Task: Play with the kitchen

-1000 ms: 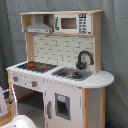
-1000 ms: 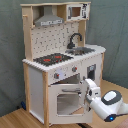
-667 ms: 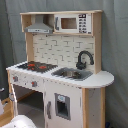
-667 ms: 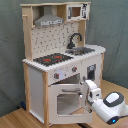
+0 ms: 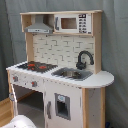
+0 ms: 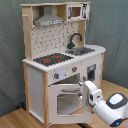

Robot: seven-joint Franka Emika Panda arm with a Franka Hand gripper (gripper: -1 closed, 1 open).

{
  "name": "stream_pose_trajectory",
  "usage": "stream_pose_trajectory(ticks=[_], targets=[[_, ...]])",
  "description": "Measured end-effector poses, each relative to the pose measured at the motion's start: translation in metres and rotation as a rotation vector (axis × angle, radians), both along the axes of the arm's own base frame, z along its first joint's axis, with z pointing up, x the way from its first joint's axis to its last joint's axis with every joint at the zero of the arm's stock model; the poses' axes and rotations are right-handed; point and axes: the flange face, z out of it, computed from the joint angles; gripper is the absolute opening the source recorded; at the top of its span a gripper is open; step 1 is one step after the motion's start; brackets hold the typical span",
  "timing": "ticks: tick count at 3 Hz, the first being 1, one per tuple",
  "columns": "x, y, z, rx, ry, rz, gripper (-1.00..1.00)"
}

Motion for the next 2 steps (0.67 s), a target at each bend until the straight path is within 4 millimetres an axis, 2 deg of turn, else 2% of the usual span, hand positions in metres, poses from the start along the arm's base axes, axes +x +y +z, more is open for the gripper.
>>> stream_pose_trajectory(ticks=[2], targets=[[-0.016, 0.018, 0.039, -0.112, 0.030, -0.008, 1.00]])
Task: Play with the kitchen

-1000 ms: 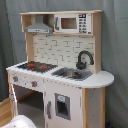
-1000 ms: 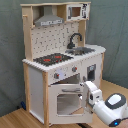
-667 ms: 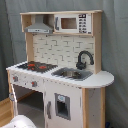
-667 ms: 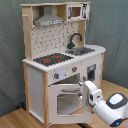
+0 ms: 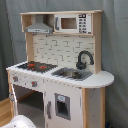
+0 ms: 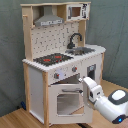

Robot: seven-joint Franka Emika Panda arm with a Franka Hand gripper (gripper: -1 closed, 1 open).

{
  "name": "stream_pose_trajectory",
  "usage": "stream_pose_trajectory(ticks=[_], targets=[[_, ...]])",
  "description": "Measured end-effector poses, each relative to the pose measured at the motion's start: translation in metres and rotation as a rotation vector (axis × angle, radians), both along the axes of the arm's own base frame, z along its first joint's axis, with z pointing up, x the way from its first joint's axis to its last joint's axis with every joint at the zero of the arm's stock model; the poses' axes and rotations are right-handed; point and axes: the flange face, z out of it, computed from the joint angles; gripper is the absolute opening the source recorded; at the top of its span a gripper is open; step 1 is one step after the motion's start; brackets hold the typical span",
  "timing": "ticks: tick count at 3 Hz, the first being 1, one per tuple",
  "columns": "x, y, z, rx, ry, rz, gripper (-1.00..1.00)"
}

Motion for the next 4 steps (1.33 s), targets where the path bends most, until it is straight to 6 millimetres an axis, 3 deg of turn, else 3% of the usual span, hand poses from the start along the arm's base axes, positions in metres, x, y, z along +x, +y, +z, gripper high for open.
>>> stream_pose_trajectory(ticks=[2, 4], targets=[[-0.014, 0.009, 0.047, -0.146, 0.053, -0.029, 1.00], [-0.020, 0.004, 0.078, -0.273, 0.131, -0.076, 1.00]])
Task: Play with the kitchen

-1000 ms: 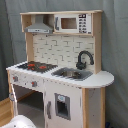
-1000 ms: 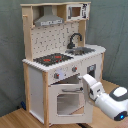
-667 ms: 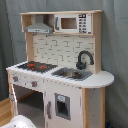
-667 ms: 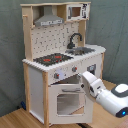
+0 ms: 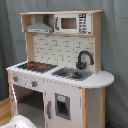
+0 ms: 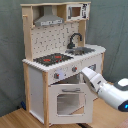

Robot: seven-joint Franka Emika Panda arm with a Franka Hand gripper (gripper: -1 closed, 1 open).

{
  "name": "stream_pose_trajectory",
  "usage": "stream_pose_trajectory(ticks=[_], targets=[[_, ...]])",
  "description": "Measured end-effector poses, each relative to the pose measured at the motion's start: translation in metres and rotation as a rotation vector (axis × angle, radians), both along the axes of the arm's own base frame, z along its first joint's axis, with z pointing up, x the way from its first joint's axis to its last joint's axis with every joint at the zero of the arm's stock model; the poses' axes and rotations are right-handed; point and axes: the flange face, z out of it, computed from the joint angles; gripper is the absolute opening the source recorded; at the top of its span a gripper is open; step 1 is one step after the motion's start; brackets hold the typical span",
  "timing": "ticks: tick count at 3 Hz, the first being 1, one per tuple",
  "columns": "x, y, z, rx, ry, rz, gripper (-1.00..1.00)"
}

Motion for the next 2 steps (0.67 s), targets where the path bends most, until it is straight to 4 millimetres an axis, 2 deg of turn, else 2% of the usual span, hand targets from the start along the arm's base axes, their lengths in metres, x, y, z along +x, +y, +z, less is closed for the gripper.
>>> stream_pose_trajectory(ticks=[2], targets=[[-0.004, -0.011, 0.039, -0.103, 0.096, -0.061, 1.00]])
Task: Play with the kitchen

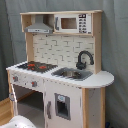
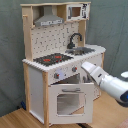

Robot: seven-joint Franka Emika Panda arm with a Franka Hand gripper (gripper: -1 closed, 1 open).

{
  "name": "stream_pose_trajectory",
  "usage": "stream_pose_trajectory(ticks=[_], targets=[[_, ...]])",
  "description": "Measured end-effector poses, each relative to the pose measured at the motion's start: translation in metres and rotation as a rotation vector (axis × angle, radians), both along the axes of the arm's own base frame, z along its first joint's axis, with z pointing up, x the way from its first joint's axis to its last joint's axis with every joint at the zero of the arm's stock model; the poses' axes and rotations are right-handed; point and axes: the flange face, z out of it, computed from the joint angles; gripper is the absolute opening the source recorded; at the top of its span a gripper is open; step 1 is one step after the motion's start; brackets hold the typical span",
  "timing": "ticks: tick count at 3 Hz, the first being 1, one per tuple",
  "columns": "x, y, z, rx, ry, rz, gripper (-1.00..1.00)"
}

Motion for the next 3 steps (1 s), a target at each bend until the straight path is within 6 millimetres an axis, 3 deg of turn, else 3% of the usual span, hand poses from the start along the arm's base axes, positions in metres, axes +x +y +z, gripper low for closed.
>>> stream_pose_trajectory(ticks=[3], targets=[[-0.015, -0.024, 0.046, -0.103, 0.175, -0.095, 1.00]])
